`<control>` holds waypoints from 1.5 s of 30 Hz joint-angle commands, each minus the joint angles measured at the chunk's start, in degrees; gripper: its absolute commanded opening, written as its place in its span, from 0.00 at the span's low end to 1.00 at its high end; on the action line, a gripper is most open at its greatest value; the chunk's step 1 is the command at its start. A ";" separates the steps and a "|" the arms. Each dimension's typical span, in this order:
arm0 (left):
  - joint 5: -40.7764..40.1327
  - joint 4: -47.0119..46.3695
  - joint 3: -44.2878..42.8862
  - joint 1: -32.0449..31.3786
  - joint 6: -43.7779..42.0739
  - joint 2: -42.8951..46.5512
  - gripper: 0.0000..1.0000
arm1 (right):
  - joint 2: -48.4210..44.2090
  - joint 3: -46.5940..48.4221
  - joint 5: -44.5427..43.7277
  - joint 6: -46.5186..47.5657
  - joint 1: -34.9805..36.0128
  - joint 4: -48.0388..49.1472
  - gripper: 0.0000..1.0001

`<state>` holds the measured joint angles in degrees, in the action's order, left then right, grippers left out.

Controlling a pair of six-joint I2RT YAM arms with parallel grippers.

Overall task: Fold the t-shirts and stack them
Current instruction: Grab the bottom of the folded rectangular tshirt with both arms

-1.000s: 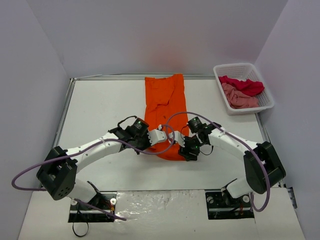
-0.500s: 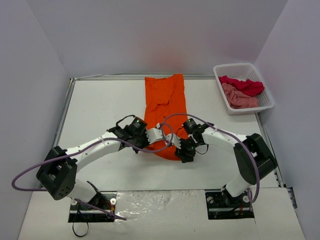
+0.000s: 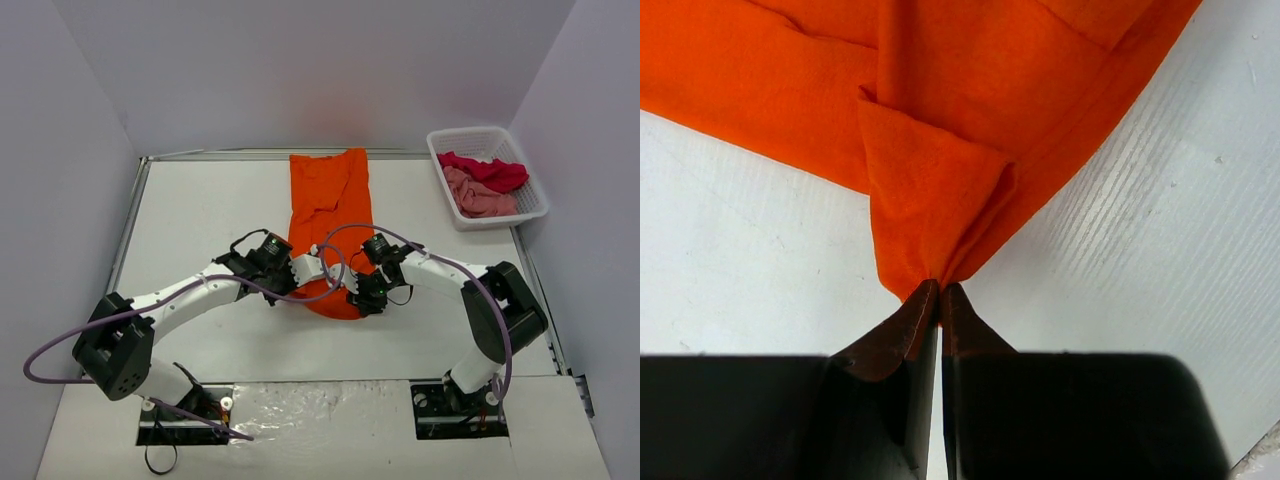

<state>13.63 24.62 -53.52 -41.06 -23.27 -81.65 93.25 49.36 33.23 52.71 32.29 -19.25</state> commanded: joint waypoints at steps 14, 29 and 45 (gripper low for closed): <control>2.72 1.22 -0.89 1.24 -1.87 4.21 0.02 | 0.89 0.82 -6.69 -2.61 0.31 -5.71 0.00; 6.33 6.14 -3.52 1.86 -3.98 6.41 0.02 | -5.98 8.99 -0.80 -4.19 -0.04 -16.09 0.00; 2.54 2.62 -3.52 4.14 -5.12 6.50 0.02 | -1.15 16.99 -0.89 -3.84 -6.89 -17.41 0.00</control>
<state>16.53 28.05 -54.65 -38.24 -27.09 -76.82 90.67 63.79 31.66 49.28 26.81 -33.93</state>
